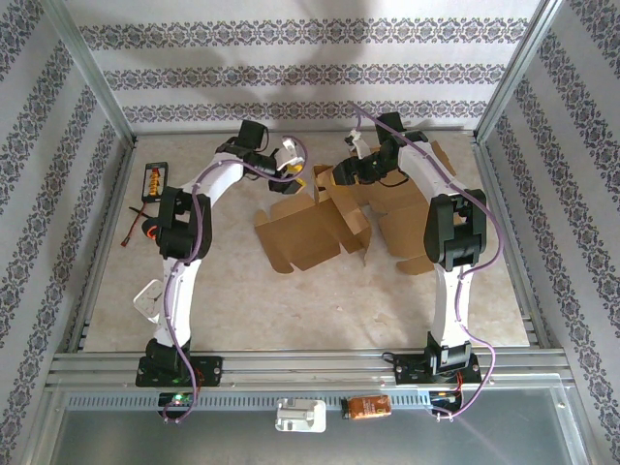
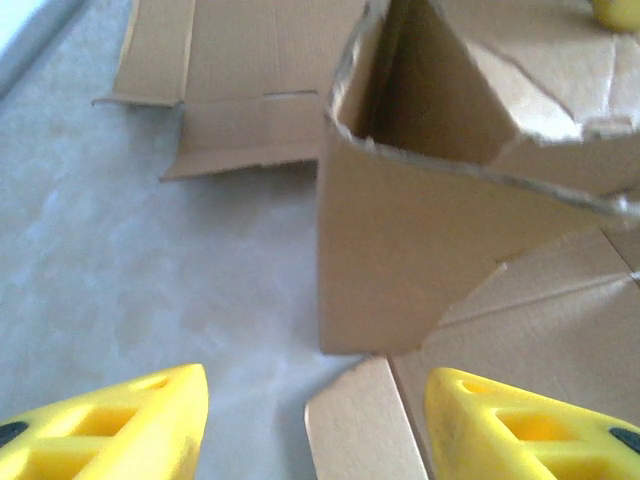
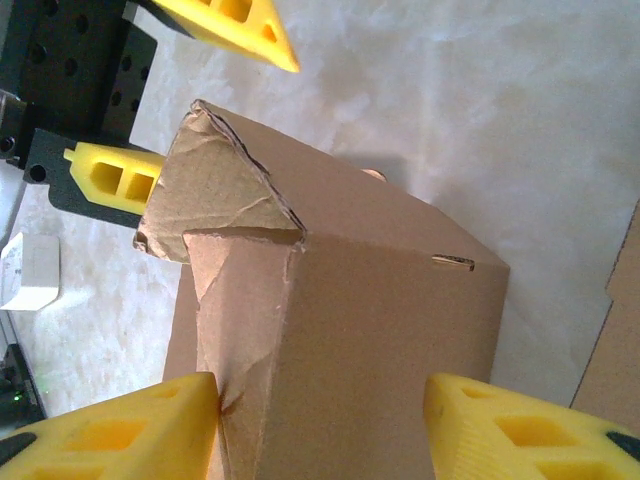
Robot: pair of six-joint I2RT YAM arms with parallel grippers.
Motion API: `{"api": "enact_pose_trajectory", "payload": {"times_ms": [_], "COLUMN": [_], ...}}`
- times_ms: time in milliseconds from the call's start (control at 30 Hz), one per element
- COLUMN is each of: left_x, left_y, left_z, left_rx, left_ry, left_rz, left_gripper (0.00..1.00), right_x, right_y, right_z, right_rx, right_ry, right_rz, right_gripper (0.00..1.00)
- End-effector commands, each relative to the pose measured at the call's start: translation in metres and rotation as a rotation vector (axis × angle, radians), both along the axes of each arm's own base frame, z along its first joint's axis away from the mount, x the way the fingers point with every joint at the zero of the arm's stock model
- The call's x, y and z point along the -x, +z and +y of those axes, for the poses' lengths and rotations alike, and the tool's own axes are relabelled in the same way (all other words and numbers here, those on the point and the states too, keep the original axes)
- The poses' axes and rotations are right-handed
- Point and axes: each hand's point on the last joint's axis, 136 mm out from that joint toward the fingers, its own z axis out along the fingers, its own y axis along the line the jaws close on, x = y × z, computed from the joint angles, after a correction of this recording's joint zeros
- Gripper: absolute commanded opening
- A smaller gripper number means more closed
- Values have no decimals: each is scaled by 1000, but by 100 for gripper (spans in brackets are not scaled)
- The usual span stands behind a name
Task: Fold the paper box
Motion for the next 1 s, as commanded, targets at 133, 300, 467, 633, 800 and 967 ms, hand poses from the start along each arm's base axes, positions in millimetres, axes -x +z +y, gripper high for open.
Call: {"api": "enact_pose_trajectory", "payload": {"times_ms": [133,300,467,633,800,967], "left_x": [-4,4,21,17,12,14], "left_y": [-5,-6,-8,-16,-12,-12], "left_z": [-42,-52,-60,-67,-73,-81], "left_rx": [47,59,57,32,64,90], "left_ry": [-91,-131,-176,-171,-178,-188], "left_rz": [-13,20,57,26,15,25], "left_gripper": [57,50,51,58,51,42], "right_x": [4,5,4,5,5,5], "right_y": [-15,-16,-17,-18,-18,-18], "right_z": [-4,-4,-2,0,-2,-6], "right_rx": [40,42,19,-13,-67,-94], "right_ry": [12,13,16,26,31,26], "right_rz": [36,37,44,53,75,89], "right_gripper": [56,56,57,61,68,74]}}
